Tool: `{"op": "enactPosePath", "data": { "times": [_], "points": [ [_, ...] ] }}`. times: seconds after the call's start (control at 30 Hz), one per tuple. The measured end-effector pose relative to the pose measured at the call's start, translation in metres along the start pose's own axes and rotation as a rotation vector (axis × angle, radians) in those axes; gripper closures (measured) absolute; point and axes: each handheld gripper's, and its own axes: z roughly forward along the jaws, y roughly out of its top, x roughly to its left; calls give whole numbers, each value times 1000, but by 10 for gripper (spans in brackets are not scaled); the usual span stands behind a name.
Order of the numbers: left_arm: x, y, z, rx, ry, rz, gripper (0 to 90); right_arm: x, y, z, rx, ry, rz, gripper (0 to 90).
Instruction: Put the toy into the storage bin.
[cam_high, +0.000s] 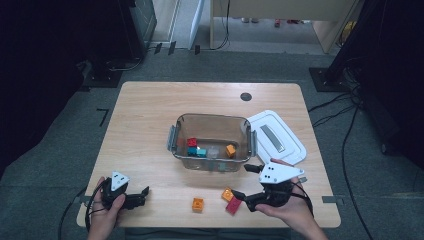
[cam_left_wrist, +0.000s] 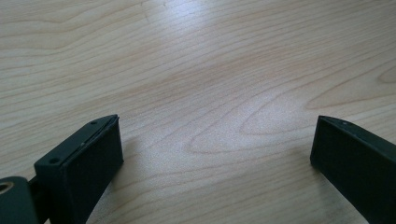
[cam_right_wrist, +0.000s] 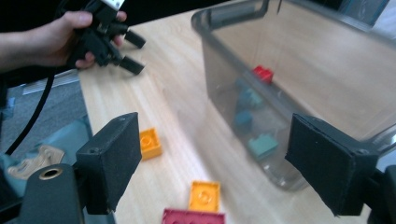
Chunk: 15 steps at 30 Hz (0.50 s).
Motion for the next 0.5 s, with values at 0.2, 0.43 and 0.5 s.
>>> {"op": "enactPosePath", "data": {
  "times": [0.2,0.43,0.5],
  "points": [
    [0,0,0,1,0,1,21,4,-24,7,13,12,38,173],
    [0,0,0,1,0,1,21,5,-47,19,47,11,70,174],
    [0,0,0,1,0,1,21,6,-52,22,61,7,75,175]
  ]
}}
